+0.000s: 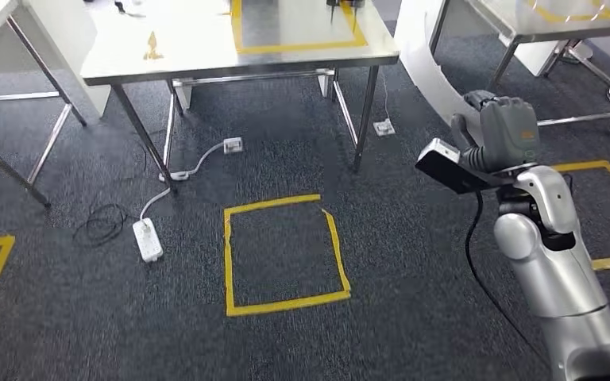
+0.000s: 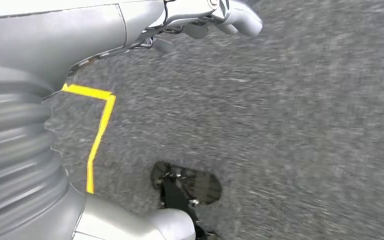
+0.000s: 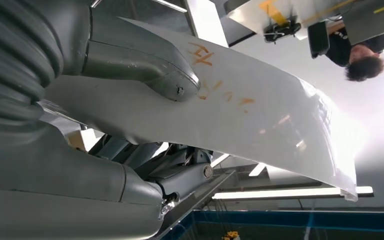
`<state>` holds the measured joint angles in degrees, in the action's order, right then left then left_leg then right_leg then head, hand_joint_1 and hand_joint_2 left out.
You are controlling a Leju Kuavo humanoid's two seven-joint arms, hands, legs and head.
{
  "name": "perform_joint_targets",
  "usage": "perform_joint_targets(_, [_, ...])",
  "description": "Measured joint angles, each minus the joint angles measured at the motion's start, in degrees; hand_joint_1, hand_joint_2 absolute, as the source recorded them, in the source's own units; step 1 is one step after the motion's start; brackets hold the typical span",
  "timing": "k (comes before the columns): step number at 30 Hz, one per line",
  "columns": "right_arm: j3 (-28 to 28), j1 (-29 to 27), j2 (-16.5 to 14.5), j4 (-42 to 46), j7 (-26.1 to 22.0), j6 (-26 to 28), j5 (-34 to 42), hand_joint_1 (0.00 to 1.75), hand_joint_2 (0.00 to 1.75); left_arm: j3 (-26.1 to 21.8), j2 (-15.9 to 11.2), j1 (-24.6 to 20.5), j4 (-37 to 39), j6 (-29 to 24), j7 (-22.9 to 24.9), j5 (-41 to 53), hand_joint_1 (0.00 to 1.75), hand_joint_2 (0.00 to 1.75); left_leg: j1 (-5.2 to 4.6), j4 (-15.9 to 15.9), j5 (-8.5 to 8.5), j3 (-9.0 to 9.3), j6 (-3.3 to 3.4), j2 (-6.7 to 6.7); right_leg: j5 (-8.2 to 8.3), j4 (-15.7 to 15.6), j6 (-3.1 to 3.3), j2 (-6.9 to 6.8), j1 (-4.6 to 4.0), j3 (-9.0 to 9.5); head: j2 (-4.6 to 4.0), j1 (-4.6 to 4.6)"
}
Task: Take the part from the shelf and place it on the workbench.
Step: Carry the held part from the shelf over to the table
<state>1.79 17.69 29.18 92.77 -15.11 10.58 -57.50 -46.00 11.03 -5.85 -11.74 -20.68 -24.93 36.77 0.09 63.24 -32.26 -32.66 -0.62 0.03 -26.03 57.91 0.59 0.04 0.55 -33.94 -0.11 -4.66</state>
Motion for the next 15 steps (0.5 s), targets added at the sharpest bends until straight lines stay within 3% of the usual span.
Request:
perform_joint_targets(2, [0.15, -0.07, 0.26, 0.04, -0.49, -0.62, 0.88, 1.75, 1.75, 0.01, 0.01, -0.06, 0.02, 0.00, 0.14, 0.05, 0.00, 1.75, 0.08, 7.78, -2.49, -4.52, -0.25, -0.04, -0.71, -0.02, 0.52, 0.01, -0.09, 0.83, 0.00, 0.13])
perform_joint_targets(3, [0.19, -0.17, 0.38, 0.04, -0.68, -0.96, 1.33, 1.75, 1.75, 0.02, 0.01, -0.04, 0.04, 0.00, 0.24, 0.06, 0.00, 1.75, 0.11, 10.98, -2.94, -6.82, -0.32, -0.04, -1.12, -0.02, 0.60, 0.08, -0.14, 1.30, 0.00, 0.10])
perform_joint_targets(4, [0.25, -0.27, 0.53, 0.07, -0.85, -1.25, 1.68, 1.75, 1.75, 0.02, 0.01, 0.00, 0.05, 0.00, 0.29, 0.06, 0.00, 1.75, 0.11, 12.27, -2.23, -8.27, -0.32, -0.04, -1.56, -0.02, 0.60, 0.18, -0.16, 1.81, 0.00, 0.10])
perform_joint_targets(5, [0.32, -0.36, 0.70, 0.10, -0.96, -1.44, 1.91, 1.75, 1.75, 0.02, 0.01, 0.02, 0.07, 0.00, 0.32, 0.06, 0.00, 1.75, 0.11, 11.36, -0.41, -8.64, -0.25, -0.04, -2.03, -0.01, 0.54, 0.28, -0.17, 2.43, 0.00, 0.12])
perform_joint_targets(7, [0.49, -0.46, 1.03, 0.23, -1.06, -1.68, 2.15, 1.75, 1.75, 0.02, -0.01, 0.04, 0.07, 0.00, 0.31, 0.06, 0.00, 1.75, 0.05, 4.11, 5.12, -6.60, 0.23, -0.10, -3.10, -0.02, 0.32, 0.41, -0.16, 3.72, 0.00, 0.12])
perform_joint_targets(9, [0.64, -0.58, 1.42, 0.55, -1.16, -1.98, 2.46, 1.75, 1.75, 0.02, -0.03, 0.00, 0.07, 0.03, 0.23, -0.01, 0.00, 1.75, -0.12, -2.41, 7.81, -3.95, 0.85, -0.26, -4.10, -0.01, -0.22, 0.58, -0.31, 4.38, 0.00, 0.18])
perform_joint_targets(13, [1.63, -2.35, 2.46, 2.49, -1.32, -1.99, 2.81, 1.75, 1.75, -0.02, -0.04, 0.18, 0.07, 0.32, -0.73, -0.74, 0.00, 1.75, -0.13, -4.62, 7.08, -2.32, 2.01, -0.56, -4.22, 0.49, -1.62, 0.64, -0.23, 5.13, 0.00, 0.17])
perform_joint_targets(15, [1.78, -2.57, 2.26, 3.21, -1.48, -1.63, 1.69, 1.75, 1.75, -0.06, -0.09, 0.39, 0.07, 0.52, -1.51, -1.36, 0.00, 1.75, 0.17, -5.10, 6.81, -1.34, 2.46, -0.59, -4.96, 4.03, -2.20, 0.41, -0.10, 3.13, 0.00, 0.01])
